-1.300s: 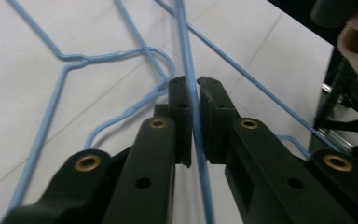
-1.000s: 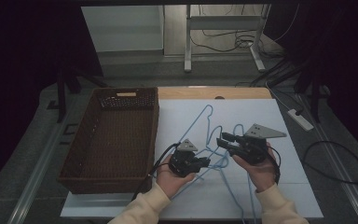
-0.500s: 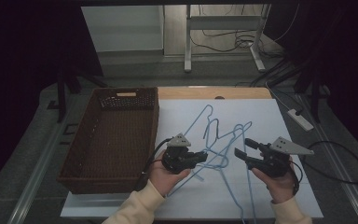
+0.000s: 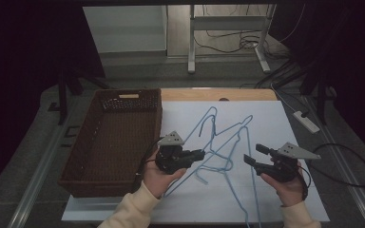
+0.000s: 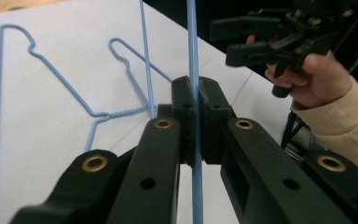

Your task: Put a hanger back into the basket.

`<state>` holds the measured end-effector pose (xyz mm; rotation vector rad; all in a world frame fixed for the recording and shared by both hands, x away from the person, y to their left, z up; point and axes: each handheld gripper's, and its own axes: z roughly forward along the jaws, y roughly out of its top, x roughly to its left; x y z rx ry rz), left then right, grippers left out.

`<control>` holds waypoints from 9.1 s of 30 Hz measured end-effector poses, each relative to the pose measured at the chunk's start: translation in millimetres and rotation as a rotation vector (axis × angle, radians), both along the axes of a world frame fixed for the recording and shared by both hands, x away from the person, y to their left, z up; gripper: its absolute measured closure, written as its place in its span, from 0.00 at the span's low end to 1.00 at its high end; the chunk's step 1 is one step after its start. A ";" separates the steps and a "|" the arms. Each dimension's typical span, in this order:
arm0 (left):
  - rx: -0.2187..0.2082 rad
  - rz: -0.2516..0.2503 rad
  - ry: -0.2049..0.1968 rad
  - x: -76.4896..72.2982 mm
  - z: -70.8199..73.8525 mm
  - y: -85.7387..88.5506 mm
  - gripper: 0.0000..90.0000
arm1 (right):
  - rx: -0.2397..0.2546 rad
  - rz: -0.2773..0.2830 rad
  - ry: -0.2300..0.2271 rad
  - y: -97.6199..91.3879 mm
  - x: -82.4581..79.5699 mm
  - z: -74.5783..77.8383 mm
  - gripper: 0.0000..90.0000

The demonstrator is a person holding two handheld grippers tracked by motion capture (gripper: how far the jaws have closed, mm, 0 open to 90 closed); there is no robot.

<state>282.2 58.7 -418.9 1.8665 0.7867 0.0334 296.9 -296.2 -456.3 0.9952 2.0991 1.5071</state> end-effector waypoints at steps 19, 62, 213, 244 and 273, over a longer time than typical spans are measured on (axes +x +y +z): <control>-0.078 0.028 -0.095 -6.8 43.6 54.8 0.96 | -0.034 -0.009 0.029 -2.9 3.1 -10.7 0.35; -0.059 0.148 -0.163 -3.1 62.0 130.3 0.96 | -0.061 -0.023 0.044 -3.8 5.6 -16.5 0.35; 0.421 0.487 -0.007 24.4 6.1 241.8 0.33 | -0.096 -0.033 0.070 -1.1 10.9 -24.3 0.35; 0.196 0.308 -0.226 -39.9 15.4 167.0 0.32 | -0.089 -0.034 0.065 -3.7 9.3 -21.6 0.34; 0.159 0.255 -0.227 -41.5 1.8 137.2 0.32 | -0.101 -0.021 0.053 -8.1 5.7 -18.9 0.34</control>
